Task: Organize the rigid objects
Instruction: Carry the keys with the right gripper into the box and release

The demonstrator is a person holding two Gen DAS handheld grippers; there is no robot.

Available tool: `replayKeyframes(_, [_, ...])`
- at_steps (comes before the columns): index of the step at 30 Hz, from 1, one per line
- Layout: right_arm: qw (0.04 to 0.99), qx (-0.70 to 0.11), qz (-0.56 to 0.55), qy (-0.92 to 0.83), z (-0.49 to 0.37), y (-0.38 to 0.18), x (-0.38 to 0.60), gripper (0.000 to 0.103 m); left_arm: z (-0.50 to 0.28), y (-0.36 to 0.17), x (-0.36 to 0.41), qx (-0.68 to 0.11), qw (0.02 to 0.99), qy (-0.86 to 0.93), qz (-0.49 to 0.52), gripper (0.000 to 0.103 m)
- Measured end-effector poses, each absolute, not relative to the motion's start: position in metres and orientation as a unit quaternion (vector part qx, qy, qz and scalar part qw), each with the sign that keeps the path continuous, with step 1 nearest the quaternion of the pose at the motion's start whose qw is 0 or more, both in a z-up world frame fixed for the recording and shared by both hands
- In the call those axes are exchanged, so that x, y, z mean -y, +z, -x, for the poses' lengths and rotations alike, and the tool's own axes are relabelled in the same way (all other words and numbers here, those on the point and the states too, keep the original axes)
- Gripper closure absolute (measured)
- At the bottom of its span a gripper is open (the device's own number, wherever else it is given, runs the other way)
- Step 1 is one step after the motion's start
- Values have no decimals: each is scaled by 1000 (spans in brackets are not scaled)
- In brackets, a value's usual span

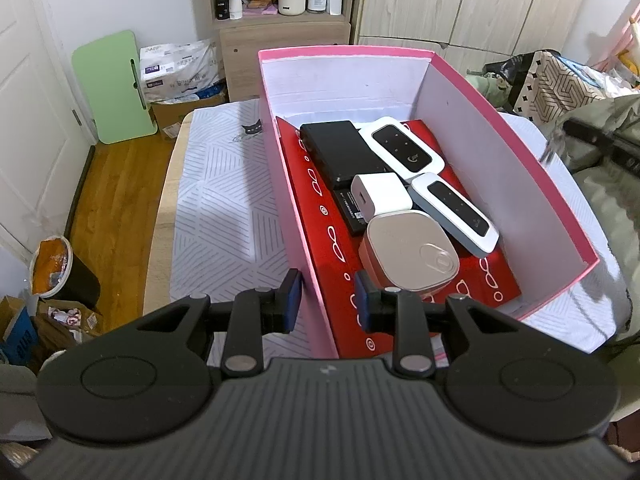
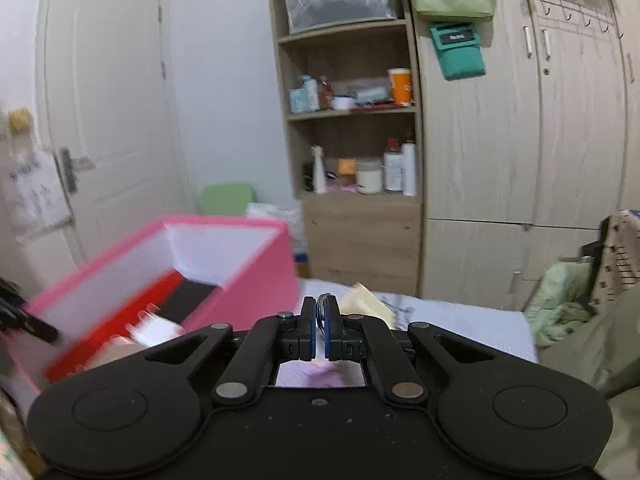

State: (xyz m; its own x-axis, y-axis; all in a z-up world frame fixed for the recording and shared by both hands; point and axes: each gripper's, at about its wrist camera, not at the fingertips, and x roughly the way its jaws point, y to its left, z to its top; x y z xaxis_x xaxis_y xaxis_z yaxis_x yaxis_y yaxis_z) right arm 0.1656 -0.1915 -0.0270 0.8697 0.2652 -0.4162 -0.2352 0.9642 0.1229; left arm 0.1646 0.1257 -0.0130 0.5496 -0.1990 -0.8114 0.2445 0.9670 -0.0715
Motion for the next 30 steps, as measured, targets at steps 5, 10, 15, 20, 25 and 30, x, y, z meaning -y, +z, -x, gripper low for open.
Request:
replayKeyframes(5, [969, -177, -47, 166, -160, 2, 177, 99, -164, -13, -125, -456, 880, -126, -24, 77])
replayKeyframes(10, [955, -174, -80, 225, -170, 18, 159, 98, -164, -13, -126, -457, 880, -127, -25, 77])
replayKeyframes(15, [928, -206, -97, 295, -198, 12, 131, 98, -163, -13, -126, -454, 881, -129, -26, 77])
replayKeyframes(20, [915, -249, -58, 312, -230, -12, 98, 98, -164, -13, -126, -453, 881, -132, -23, 77])
replayKeyframes(25, [918, -274, 16, 285, -259, -33, 67, 98, -164, -13, -128, -453, 881, -135, -20, 77])
replayKeyframes(30, [935, -253, 14, 248, -261, -29, 78, 80, -164, -14, -129, -452, 881, -139, -17, 76])
